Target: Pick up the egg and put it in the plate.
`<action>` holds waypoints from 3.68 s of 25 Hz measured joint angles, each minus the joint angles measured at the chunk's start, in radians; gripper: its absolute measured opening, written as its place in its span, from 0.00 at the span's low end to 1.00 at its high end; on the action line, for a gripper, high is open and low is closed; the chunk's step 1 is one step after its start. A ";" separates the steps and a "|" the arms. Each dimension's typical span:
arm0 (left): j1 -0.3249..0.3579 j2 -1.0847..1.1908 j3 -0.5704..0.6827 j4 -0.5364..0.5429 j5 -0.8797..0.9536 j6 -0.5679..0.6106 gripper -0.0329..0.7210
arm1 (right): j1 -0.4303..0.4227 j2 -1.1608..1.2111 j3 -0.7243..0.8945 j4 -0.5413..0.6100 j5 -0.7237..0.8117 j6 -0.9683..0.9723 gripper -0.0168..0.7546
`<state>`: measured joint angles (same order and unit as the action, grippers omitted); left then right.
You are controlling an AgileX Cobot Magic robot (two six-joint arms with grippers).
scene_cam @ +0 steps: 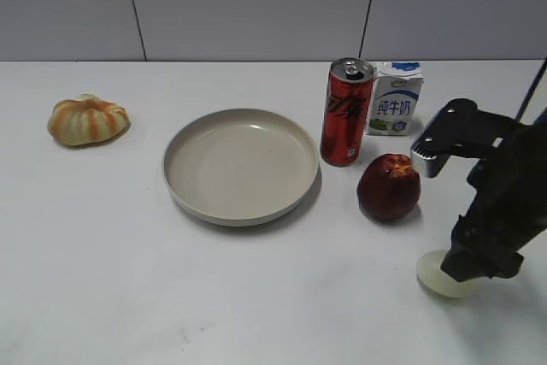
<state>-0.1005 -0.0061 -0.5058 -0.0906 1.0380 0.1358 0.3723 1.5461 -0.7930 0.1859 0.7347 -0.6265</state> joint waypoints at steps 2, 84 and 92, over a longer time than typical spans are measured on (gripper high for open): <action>0.000 0.000 0.000 0.000 0.000 0.000 0.36 | 0.002 0.059 -0.012 -0.022 -0.007 0.001 0.78; 0.000 0.000 0.000 0.000 0.000 0.000 0.36 | -0.222 0.325 -1.166 -0.112 0.476 0.577 0.75; 0.000 0.000 0.000 0.000 0.000 0.000 0.36 | -0.356 0.098 -0.889 -0.124 0.476 0.559 0.75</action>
<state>-0.1005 -0.0061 -0.5058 -0.0906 1.0380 0.1358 0.0168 1.6443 -1.6824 0.0618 1.2112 -0.0676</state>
